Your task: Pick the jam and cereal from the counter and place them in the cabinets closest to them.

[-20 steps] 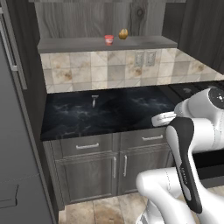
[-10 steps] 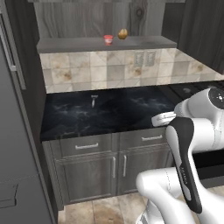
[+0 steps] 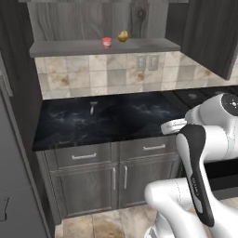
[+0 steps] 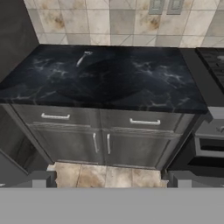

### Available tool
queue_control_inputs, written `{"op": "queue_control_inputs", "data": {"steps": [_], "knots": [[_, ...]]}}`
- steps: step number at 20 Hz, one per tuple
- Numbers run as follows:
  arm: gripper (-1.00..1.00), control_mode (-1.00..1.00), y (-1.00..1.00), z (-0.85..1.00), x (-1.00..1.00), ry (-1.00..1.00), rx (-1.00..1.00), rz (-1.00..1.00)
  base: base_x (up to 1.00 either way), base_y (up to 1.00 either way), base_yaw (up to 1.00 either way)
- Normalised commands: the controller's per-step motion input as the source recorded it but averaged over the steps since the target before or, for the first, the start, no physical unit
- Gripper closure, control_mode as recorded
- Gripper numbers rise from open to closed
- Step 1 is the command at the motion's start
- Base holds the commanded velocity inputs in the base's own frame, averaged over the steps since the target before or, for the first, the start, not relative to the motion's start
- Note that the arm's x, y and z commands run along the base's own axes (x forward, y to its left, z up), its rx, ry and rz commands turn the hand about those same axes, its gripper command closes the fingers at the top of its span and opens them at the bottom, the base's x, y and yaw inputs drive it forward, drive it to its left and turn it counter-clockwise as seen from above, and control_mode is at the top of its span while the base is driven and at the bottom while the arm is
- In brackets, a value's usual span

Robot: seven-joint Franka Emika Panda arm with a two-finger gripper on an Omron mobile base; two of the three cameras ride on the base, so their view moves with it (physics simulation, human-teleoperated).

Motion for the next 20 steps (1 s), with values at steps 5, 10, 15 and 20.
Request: {"op": "queue_control_inputs", "data": {"steps": [5, 10, 15, 20], "knots": [[-1.00, 1.00, 0.00, 0.00, 0.00, 0.00, 0.00, 0.00, -0.09, -0.46, -0.01], [-1.00, 1.00, 0.00, 0.00, 0.00, 0.00, 0.00, 0.00, -0.07, -0.47, -0.01], [-1.00, 1.00, 0.00, 0.00, 0.00, 0.00, 0.00, 0.00, -0.05, -0.47, -0.01], [-1.00, 1.00, 0.00, 0.00, 0.00, 0.00, 0.00, 0.00, -0.03, -0.45, -0.01]]}}
